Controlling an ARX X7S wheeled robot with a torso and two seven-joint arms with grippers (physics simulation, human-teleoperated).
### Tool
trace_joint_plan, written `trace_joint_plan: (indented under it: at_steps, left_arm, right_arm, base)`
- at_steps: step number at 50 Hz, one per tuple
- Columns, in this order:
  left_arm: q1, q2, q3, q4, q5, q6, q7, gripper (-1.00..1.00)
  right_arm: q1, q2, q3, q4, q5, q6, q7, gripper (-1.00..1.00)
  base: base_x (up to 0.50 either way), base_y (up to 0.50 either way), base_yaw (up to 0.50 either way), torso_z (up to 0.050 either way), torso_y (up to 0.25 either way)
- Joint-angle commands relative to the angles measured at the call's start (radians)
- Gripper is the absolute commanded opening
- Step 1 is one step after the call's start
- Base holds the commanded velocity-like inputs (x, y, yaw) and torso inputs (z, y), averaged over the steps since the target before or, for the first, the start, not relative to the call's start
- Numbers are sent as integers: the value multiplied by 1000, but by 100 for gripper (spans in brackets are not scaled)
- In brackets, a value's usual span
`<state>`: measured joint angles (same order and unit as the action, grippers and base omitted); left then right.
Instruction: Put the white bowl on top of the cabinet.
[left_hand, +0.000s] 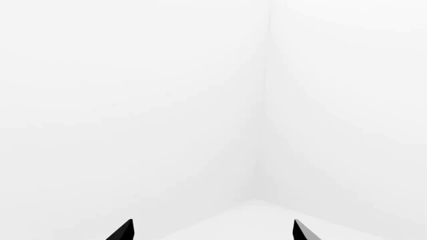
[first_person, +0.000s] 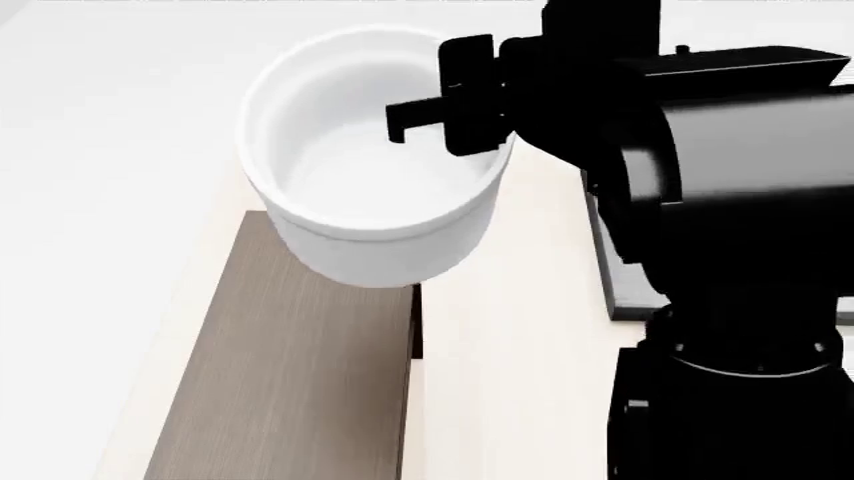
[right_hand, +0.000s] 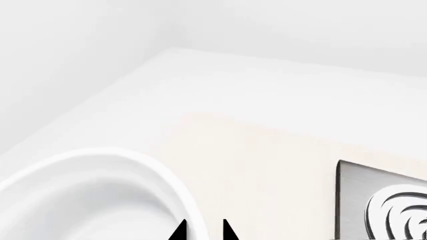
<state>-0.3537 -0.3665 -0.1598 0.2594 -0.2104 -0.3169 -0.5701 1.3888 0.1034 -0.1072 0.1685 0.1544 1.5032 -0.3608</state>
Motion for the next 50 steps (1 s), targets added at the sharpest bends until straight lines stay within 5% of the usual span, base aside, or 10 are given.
trace_joint_plan:
  at_steps: [1, 25, 50]
  left_arm:
    - [2, -2, -1, -10, 0, 11, 0, 100]
    - [1, -5, 10, -11, 3, 12, -4, 100]
    - [3, -10, 11, -1, 0, 3, -11, 100]
  right_arm:
    - [-26, -7, -15, -129, 102, 66, 11, -100]
    - [-38, 14, -48, -124, 520, 60, 342, -100]
    - [-105, 21, -95, -115, 613, 18, 427, -100]
  base:
    - [0, 0, 0, 0, 0]
    - [0, 0, 0, 0, 1]
    - [0, 0, 0, 0, 1]
